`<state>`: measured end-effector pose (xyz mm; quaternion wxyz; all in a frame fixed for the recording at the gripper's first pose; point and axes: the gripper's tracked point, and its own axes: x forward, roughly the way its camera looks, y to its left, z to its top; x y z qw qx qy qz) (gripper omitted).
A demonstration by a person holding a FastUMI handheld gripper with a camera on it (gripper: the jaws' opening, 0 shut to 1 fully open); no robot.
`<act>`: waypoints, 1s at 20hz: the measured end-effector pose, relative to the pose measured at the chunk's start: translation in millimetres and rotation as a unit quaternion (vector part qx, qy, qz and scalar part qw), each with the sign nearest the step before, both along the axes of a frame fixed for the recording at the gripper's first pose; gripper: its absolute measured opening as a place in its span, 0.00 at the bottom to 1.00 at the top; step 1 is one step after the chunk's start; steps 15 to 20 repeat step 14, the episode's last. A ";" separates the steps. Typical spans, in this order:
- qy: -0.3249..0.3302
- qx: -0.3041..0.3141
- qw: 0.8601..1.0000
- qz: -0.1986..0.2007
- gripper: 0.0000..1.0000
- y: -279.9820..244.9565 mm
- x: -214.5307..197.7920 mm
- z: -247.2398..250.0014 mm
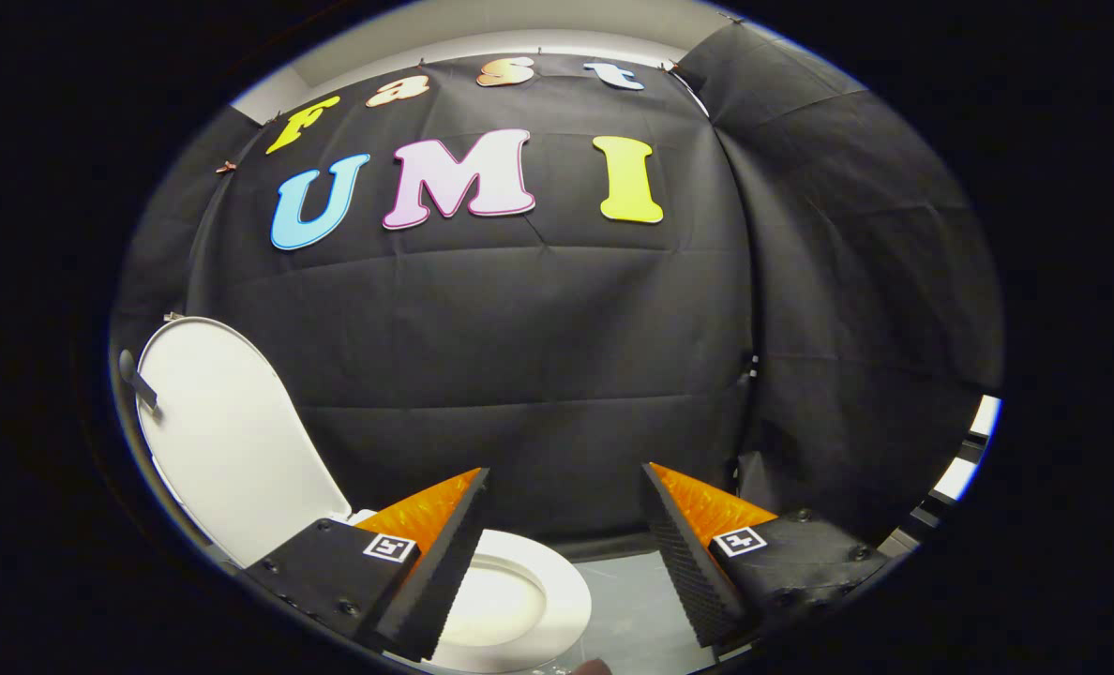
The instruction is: Open the toilet lid.
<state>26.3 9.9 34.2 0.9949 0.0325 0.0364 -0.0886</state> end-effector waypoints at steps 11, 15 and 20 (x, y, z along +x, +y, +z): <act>0.008 -0.011 1.000 0.014 0.99 16.2 -5.1 -13.6; 0.007 -0.018 1.000 0.015 0.99 17.9 -5.3 -15.5; 0.007 -0.018 1.000 0.015 0.99 17.9 -5.3 -15.5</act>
